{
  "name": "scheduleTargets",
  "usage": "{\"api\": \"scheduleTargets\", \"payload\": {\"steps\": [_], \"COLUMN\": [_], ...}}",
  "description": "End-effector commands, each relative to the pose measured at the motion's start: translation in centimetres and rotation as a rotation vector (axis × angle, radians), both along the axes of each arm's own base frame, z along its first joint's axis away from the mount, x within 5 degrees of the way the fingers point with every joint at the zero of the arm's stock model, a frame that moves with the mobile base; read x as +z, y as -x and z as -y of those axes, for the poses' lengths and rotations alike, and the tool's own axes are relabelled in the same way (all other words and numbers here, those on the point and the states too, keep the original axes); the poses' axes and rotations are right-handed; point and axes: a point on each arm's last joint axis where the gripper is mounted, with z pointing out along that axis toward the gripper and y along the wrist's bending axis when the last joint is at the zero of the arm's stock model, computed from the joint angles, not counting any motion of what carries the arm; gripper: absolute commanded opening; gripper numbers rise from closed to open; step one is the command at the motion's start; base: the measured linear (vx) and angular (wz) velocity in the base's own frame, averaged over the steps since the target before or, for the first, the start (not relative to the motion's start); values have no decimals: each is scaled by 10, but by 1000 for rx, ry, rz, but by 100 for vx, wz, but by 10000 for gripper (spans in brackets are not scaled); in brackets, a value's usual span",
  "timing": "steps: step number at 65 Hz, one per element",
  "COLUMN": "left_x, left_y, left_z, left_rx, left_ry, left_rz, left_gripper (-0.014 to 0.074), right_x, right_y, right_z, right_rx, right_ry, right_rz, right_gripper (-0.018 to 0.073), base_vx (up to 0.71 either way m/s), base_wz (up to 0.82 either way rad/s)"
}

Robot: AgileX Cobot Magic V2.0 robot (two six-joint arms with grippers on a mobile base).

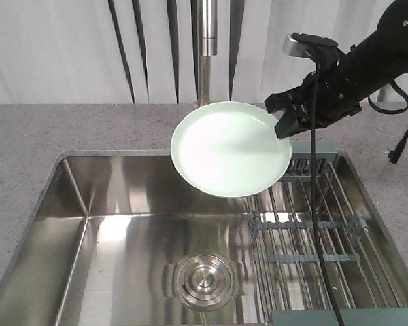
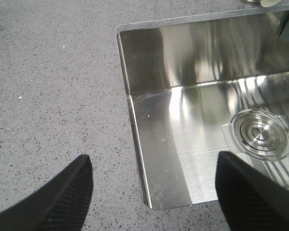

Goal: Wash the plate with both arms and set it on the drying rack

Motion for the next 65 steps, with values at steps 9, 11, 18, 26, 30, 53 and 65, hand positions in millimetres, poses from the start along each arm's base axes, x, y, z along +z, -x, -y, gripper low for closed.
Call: {"api": "scheduleTargets", "payload": {"steps": [9,11,18,26,30,53,65], "left_x": [12,12,12,12,12,12,12], "left_y": [-4,-4,-4,-4,-4,-4,-4], "left_z": [2,2,1,1,1,1,1], "left_rx": [-6,-6,-6,-5,-5,-5,-5], "left_ry": [23,23,23,23,23,23,23], "left_rz": [76,76,74,74,74,74,74], "left_gripper": [496,496,496,496,496,496,496], "right_x": [32,29,24,21,21,17,13], "right_y": [31,34,48,64,71,100,101], "right_z": [7,7,9,10,10,-28,-54], "right_rx": [-26,-28,-33,-29,-23,69,102], "right_ry": [-34,-34,-34,-42,-50,-72,-105], "right_rz": [110,102,93,89,86,81,92], "right_gripper": [-1,-1,-1,-1,-1,-1,-1], "base_vx": [0,0,0,0,0,0,0], "base_wz": [0,0,0,0,0,0,0]}}
